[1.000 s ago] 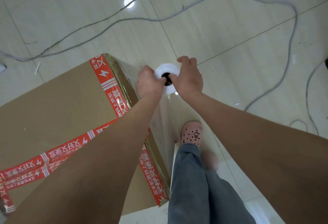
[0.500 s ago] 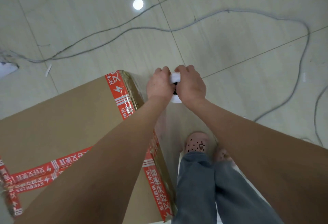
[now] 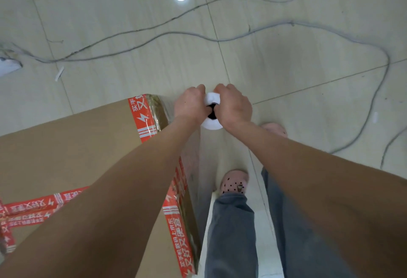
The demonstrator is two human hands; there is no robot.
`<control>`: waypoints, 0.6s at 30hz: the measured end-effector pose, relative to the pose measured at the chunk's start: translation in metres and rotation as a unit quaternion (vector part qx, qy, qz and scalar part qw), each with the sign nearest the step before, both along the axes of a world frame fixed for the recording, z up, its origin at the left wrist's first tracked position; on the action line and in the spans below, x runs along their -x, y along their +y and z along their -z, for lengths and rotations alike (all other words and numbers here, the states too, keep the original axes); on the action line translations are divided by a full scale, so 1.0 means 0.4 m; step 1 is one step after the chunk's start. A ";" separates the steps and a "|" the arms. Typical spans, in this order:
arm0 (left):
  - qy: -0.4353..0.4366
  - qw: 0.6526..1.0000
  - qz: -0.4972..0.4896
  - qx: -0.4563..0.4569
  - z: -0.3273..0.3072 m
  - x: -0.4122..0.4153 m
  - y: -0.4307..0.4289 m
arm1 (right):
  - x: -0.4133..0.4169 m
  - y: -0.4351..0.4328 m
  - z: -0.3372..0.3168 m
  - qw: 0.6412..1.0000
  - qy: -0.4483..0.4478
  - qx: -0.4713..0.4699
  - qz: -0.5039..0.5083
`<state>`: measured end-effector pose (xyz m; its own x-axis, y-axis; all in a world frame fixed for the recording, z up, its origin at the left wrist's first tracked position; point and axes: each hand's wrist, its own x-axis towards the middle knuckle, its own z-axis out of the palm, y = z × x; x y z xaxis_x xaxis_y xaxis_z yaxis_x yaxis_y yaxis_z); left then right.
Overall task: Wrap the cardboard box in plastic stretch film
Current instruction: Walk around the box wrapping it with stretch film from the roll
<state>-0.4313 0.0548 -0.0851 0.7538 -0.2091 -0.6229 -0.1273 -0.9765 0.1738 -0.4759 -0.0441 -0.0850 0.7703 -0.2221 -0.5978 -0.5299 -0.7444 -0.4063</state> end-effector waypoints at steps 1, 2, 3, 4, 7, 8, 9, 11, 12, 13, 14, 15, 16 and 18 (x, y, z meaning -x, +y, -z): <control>0.005 1.000 -0.018 -0.001 -0.004 -0.006 0.003 | -0.016 0.000 -0.005 0.999 -0.005 0.004 -0.038; 0.007 0.999 -0.033 -0.003 -0.007 -0.012 0.005 | -0.032 0.000 -0.009 0.997 -0.010 0.010 -0.075; 0.008 0.999 -0.044 -0.007 -0.009 -0.018 0.006 | -0.045 0.000 -0.012 0.994 -0.015 0.015 -0.108; 0.007 0.998 -0.053 -0.012 -0.011 -0.024 0.006 | -0.057 -0.002 -0.015 0.990 -0.021 0.018 -0.136; 0.003 0.996 -0.080 -0.045 -0.017 -0.054 0.019 | -0.075 0.009 -0.010 0.989 -0.047 0.013 -0.142; 0.002 0.995 -0.080 -0.064 -0.020 -0.065 0.027 | -0.079 0.014 -0.006 0.995 -0.037 0.001 -0.095; 0.001 0.994 -0.077 -0.079 -0.022 -0.072 0.034 | -0.082 0.018 -0.003 0.999 -0.009 -0.016 -0.031; -0.003 0.995 -0.066 -0.080 -0.023 -0.073 0.040 | -0.081 0.024 0.004 0.995 0.051 -0.052 0.072; -0.006 0.996 -0.054 -0.066 -0.023 -0.068 0.035 | -0.079 0.027 0.005 0.993 0.070 -0.063 0.077; -0.010 0.998 -0.033 -0.050 -0.022 -0.062 0.026 | -0.077 0.029 0.006 0.993 0.074 -0.065 0.063; -0.016 0.999 -0.005 -0.039 -0.020 -0.058 0.017 | -0.076 0.028 0.005 0.995 0.067 -0.061 0.050; -0.024 0.999 0.022 -0.032 -0.018 -0.058 0.008 | -0.077 0.025 0.005 0.996 0.060 -0.057 0.045; -0.031 0.998 0.042 -0.027 -0.016 -0.061 0.002 | -0.080 0.022 0.006 0.996 0.054 -0.054 0.042; -0.031 0.997 0.062 -0.021 -0.015 -0.078 -0.002 | -0.088 0.014 0.010 0.998 0.043 -0.043 0.018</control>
<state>-0.3999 0.0542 -0.0793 0.7615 -0.2771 -0.5860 -0.2565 -0.9590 0.1201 -0.4405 -0.0387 -0.0890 0.7075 -0.1932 -0.6798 -0.5913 -0.6886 -0.4197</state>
